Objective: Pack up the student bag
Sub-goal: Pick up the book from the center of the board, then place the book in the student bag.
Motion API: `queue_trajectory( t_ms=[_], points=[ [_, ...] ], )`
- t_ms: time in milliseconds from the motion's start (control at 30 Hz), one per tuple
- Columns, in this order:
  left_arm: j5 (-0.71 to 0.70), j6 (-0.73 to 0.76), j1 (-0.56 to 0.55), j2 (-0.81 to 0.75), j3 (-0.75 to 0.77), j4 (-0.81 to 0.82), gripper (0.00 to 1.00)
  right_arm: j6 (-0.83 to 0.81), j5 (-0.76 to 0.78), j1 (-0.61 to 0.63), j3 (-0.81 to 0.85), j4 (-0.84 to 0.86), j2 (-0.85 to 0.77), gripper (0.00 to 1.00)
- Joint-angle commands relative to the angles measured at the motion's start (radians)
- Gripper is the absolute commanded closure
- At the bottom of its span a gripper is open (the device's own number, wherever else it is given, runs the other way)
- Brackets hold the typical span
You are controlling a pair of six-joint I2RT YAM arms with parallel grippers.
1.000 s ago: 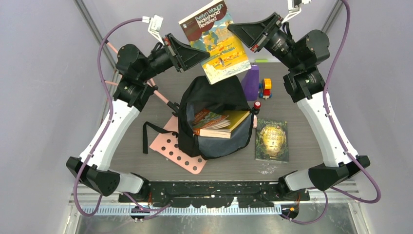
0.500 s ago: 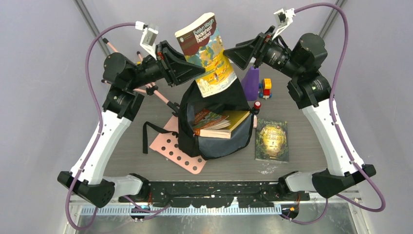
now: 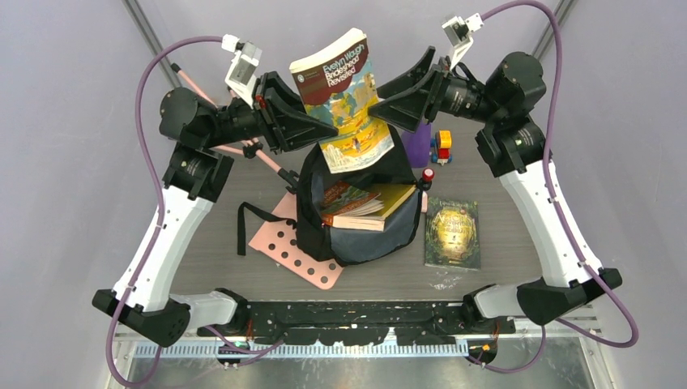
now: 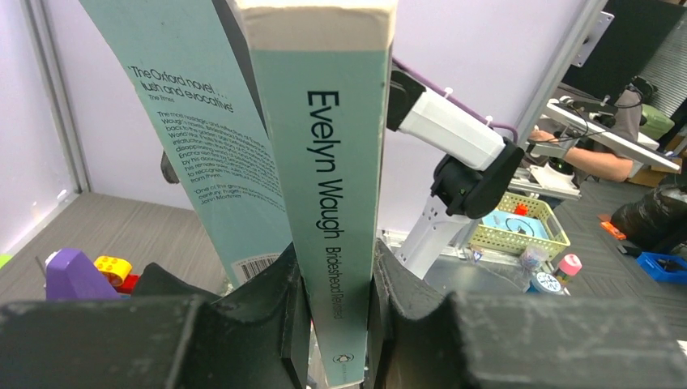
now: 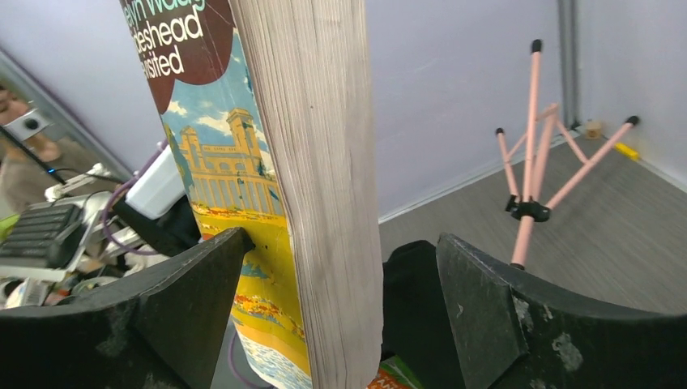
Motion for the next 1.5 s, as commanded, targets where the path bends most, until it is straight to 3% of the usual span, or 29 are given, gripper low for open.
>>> queue_trajectory(
  t_ms=[0, 200, 300, 367, 400, 433, 467, 500, 533, 633, 667, 800, 1033, 1300, 1467],
  points=[
    [0.005, 0.014, -0.003, -0.006, 0.074, 0.117, 1.00, 0.082, -0.125, 0.034, 0.055, 0.079, 0.040, 0.06],
    [-0.014, 0.082, -0.003, 0.012, 0.090, 0.028, 1.00, 0.072, -0.158, 0.088, 0.105, 0.070, 0.071, 0.06],
    [-0.070, 0.181, -0.003, 0.005, 0.087, -0.086, 1.00, 0.066, -0.153, 0.099, 0.094, 0.089, 0.055, 0.17],
    [-0.114, 0.237, -0.003, -0.001, 0.081, -0.146, 1.00, 0.044, -0.134, 0.100, 0.078, 0.082, 0.036, 0.39],
    [-0.154, 0.261, -0.003, -0.002, 0.078, -0.181, 1.00, 0.010, -0.113, 0.100, 0.072, 0.067, 0.029, 0.58],
    [-0.184, 0.293, -0.003, -0.004, 0.077, -0.215, 1.00, -0.013, -0.099, 0.099, 0.070, 0.023, 0.014, 0.67],
    [-0.212, 0.321, -0.003, -0.005, 0.077, -0.251, 1.00, -0.066, -0.057, 0.099, 0.067, -0.004, -0.004, 0.84],
    [-0.243, 0.354, -0.003, -0.010, 0.074, -0.288, 0.97, -0.100, -0.030, 0.100, 0.064, -0.066, -0.015, 0.91],
    [-0.269, 0.384, -0.003, -0.016, 0.068, -0.326, 0.87, -0.165, 0.017, 0.100, 0.056, -0.099, -0.040, 0.97],
    [-0.337, 0.492, -0.003, -0.064, 0.017, -0.408, 0.37, -0.299, 0.098, 0.100, 0.015, -0.226, -0.103, 0.99],
    [-0.362, 0.523, -0.003, -0.083, -0.009, -0.427, 0.26, -0.358, 0.126, 0.100, -0.016, -0.259, -0.138, 0.99],
    [-0.441, 0.628, -0.003, -0.153, -0.073, -0.554, 0.08, -0.486, 0.174, 0.100, -0.110, -0.311, -0.204, 0.99],
    [-0.458, 0.694, -0.003, -0.243, -0.175, -0.667, 0.02, -0.575, 0.185, 0.099, -0.283, -0.261, -0.271, 0.99],
    [-0.484, 0.675, -0.033, -0.226, -0.231, -0.677, 0.01, -0.651, 0.226, 0.100, -0.395, -0.109, -0.261, 0.99],
    [-0.518, 0.675, -0.074, -0.203, -0.232, -0.676, 0.12, -0.683, 0.240, 0.099, -0.408, -0.025, -0.227, 0.99]
  ],
)
